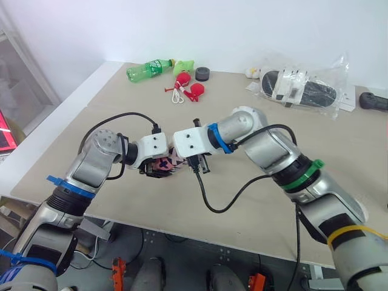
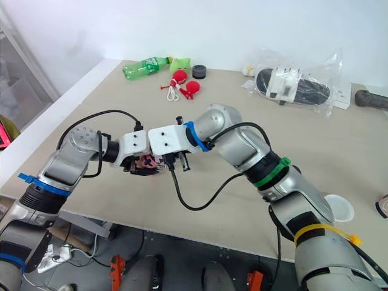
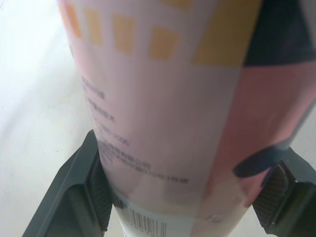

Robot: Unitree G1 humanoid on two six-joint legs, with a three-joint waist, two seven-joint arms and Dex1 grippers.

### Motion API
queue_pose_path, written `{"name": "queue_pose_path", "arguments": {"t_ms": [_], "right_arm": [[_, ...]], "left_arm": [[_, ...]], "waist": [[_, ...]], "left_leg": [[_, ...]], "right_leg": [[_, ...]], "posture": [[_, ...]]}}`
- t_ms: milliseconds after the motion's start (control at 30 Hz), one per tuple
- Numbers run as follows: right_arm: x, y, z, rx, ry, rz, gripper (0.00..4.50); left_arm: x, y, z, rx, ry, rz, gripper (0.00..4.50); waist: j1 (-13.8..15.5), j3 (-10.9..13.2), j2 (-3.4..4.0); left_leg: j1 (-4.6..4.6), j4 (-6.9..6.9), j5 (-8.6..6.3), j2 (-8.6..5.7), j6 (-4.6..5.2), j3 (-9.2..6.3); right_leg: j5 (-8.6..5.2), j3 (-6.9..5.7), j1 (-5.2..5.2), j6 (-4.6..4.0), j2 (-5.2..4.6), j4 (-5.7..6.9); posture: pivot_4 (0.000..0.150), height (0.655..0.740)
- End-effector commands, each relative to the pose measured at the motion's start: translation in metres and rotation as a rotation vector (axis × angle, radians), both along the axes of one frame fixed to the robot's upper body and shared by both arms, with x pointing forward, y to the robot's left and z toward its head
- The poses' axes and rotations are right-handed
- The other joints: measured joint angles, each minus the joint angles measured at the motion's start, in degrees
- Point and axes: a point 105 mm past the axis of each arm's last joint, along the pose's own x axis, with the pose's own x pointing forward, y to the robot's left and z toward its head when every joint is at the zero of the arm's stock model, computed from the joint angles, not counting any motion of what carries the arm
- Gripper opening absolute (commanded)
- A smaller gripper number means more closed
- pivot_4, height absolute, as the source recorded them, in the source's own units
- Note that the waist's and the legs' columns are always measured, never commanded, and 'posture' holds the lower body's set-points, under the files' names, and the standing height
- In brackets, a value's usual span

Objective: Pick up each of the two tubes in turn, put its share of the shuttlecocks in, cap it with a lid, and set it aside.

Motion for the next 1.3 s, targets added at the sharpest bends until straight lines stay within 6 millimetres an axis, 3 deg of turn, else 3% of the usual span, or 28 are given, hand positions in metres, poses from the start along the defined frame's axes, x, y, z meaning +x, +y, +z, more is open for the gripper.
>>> {"name": "queue_pose_path", "arguments": {"t_ms": [33,300,667,900,1100,1300], "right_arm": [[0.002,0.01,-0.006,-0.037,-0.02,0.026,0.17],[-0.009,0.019,-0.015,-0.043,0.072,0.08,0.17],[-0.026,-0.013,0.055,0.126,0.035,0.051,0.17],[-0.023,-0.037,0.071,0.15,-0.001,-0.025,0.17],[-0.019,-0.053,0.07,0.149,0.012,-0.081,0.17],[-0.024,-0.048,0.049,0.091,0.036,-0.06,0.17]], "left_arm": [[-0.012,-0.008,-0.026,0.029,0.095,-0.04,3.06],[-0.014,-0.008,-0.027,0.025,0.098,-0.038,3.06],[-0.015,-0.01,-0.029,0.021,0.102,-0.041,3.06],[-0.014,-0.012,-0.029,0.022,0.102,-0.044,3.06],[-0.014,-0.011,-0.029,0.022,0.103,-0.045,3.06],[-0.013,-0.013,-0.029,0.019,0.1,-0.05,3.06]], "waist": [[-0.2,0.0,-0.01],[-0.4,-0.3,0.01],[0.3,-0.3,0.0],[0.4,-0.2,0.0],[0.5,-0.2,0.0],[0.6,-0.2,-0.01]], "left_leg": [[0.07,-0.02,0.0,0.06,0.0,-0.01],[0.25,-0.02,0.0,0.64,-0.01,-0.07],[-0.06,-0.11,-0.01,0.56,-0.08,-0.01],[-0.04,-0.11,-0.01,0.56,-0.08,0.0],[-0.04,-0.13,-0.01,0.41,-0.08,0.02],[-0.05,-0.15,-0.01,0.25,-0.08,0.04]], "right_leg": [[-0.01,0.0,0.03,0.02,0.08,0.01],[0.07,0.07,0.08,-0.23,0.68,0.03],[0.13,0.08,-0.02,-0.51,0.58,0.01],[0.11,0.07,-0.09,-0.53,0.56,0.01],[0.08,0.07,-0.1,-0.48,0.4,0.0],[0.02,0.1,-0.09,-0.36,0.23,0.0]], "posture": [[0.15,0.74],[0.15,0.74],[0.15,0.74],[0.15,0.74],[0.15,0.74],[0.15,0.74]]}}
